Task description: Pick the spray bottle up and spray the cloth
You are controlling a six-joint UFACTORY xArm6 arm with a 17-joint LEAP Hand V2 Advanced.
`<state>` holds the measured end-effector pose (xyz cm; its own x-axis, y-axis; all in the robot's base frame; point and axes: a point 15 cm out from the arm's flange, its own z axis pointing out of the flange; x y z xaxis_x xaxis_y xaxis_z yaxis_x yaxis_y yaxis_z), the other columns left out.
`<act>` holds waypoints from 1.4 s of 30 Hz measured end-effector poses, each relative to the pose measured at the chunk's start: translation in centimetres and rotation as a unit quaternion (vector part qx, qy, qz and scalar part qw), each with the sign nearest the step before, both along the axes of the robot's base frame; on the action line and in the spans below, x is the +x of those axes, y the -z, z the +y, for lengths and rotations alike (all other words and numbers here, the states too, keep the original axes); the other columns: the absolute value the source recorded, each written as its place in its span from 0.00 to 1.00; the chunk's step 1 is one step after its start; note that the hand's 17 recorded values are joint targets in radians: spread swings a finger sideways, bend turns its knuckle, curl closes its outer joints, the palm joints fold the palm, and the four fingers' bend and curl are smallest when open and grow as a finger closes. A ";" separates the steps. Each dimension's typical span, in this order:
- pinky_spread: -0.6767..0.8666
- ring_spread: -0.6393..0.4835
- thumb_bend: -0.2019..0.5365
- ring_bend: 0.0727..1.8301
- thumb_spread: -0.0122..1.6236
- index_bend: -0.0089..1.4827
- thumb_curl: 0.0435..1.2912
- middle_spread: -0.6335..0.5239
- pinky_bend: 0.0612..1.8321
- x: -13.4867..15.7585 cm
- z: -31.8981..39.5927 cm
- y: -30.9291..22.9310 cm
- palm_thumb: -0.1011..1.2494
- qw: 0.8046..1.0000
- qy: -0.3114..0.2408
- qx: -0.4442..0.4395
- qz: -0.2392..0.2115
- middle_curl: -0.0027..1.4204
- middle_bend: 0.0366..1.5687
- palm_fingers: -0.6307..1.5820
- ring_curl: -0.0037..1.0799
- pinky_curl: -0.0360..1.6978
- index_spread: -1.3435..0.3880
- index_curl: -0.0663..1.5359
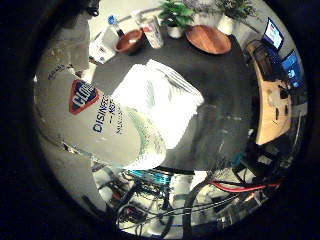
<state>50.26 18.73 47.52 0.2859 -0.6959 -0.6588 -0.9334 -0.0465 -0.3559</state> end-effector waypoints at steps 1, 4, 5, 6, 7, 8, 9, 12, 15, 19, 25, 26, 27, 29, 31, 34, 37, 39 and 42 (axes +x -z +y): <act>0.25 0.38 0.25 0.78 0.45 0.81 0.85 0.38 0.71 0.3 0.8 0.1 0.78 1.000 -0.001 0.001 -0.010 0.53 0.86 0.83 0.60 0.39 0.63 0.48; 0.25 0.38 0.25 0.78 0.45 0.80 0.85 0.38 0.71 0.9 4.0 0.2 0.78 0.999 -0.012 0.003 -0.039 0.53 0.86 0.83 0.60 0.39 0.62 0.48; 0.25 0.38 0.25 0.78 0.45 0.80 0.85 0.38 0.71 1.0 4.9 0.3 0.78 0.999 -0.015 0.004 -0.048 0.53 0.86 0.83 0.60 0.39 0.63 0.48; 0.25 0.38 0.25 0.78 0.45 0.80 0.85 0.38 0.71 1.2 5.8 0.4 0.78 0.998 -0.018 0.005 -0.056 0.53 0.86 0.83 0.60 0.39 0.63 0.48; 0.24 0.38 0.25 0.78 0.45 0.80 0.85 0.38 0.71 1.2 6.6 0.8 0.78 0.998 -0.020 0.007 -0.060 0.53 0.86 0.83 0.60 0.39 0.63 0.48; 0.24 0.38 0.25 0.78 0.45 0.80 0.85 0.38 0.71 1.2 7.3 1.1 0.78 0.998 -0.023 0.010 -0.064 0.53 0.86 0.83 0.60 0.39 0.63 0.48; 0.24 0.38 0.25 0.78 0.45 0.80 0.85 0.38 0.71 1.2 8.3 1.4 0.78 0.997 -0.028 0.014 -0.072 0.53 0.86 0.83 0.60 0.39 0.63 0.48; 0.24 0.38 0.25 0.78 0.45 0.80 0.85 0.38 0.71 0.7 11.2 1.6 0.77 0.994 -0.045 0.040 -0.094 0.53 0.86 0.83 0.60 0.38 0.63 0.48; 0.24 0.38 0.26 0.78 0.46 0.80 0.85 0.38 0.71 -0.2 14.3 1.6 0.77 0.989 -0.067 0.073 -0.106 0.53 0.86 0.83 0.60 0.38 0.63 0.48; 0.23 0.38 0.26 0.78 0.46 0.80 0.85 0.38 0.71 -1.4 18.0 1.9 0.77 0.980 -0.095 0.126 -0.119 0.53 0.86 0.83 0.60 0.38 0.63 0.48; 0.23 0.38 0.25 0.78 0.46 0.80 0.86 0.38 0.71 -3.0 24.1 5.1 0.77 0.963 -0.144 0.194 -0.120 0.53 0.86 0.82 0.59 0.38 0.62 0.48; 0.23 0.38 0.25 0.78 0.45 0.80 0.86 0.38 0.71 -3.4 25.0 5.8 0.77 0.961 -0.155 0.196 -0.118 0.53 0.86 0.82 0.60 0.38 0.63 0.48; 0.23 0.38 0.25 0.78 0.45 0.80 0.86 0.38 0.71 -3.8 25.9 6.2 0.77 0.959 -0.166 0.197 -0.120 0.53 0.86 0.82 0.60 0.38 0.63 0.48; 0.23 0.38 0.25 0.78 0.45 0.80 0.86 0.38 0.71 -4.2 27.4 7.1 0.77 0.954 -0.179 0.204 -0.124 0.53 0.86 0.83 0.60 0.38 0.63 0.48; 0.23 0.38 0.25 0.78 0.44 0.80 0.85 0.38 0.71 -5.1 29.1 8.1 0.77 0.948 -0.198 0.213 -0.126 0.53 0.86 0.83 0.60 0.38 0.63 0.48; 0.23 0.38 0.25 0.78 0.44 0.80 0.85 0.38 0.71 -6.1 31.2 8.7 0.77 0.939 -0.222 0.231 -0.123 0.52 0.86 0.83 0.60 0.38 0.63 0.48; 0.23 0.38 0.25 0.78 0.44 0.79 0.85 0.38 0.71 -6.0 33.0 9.8 0.77 0.933 -0.241 0.238 -0.126 0.52 0.86 0.83 0.60 0.38 0.62 0.48; 0.24 0.38 0.25 0.78 0.43 0.79 0.85 0.38 0.71 -5.5 33.7 10.5 0.77 0.931 -0.246 0.238 -0.127 0.52 0.86 0.82 0.60 0.38 0.62 0.48; 0.24 0.38 0.25 0.77 0.42 0.80 0.85 0.38 0.71 -5.1 34.8 11.8 0.77 0.925 -0.262 0.243 -0.128 0.52 0.86 0.82 0.59 0.39 0.62 0.49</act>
<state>45.20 53.55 35.70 0.6897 -0.0576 -0.7218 -0.7106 -0.2452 -0.6595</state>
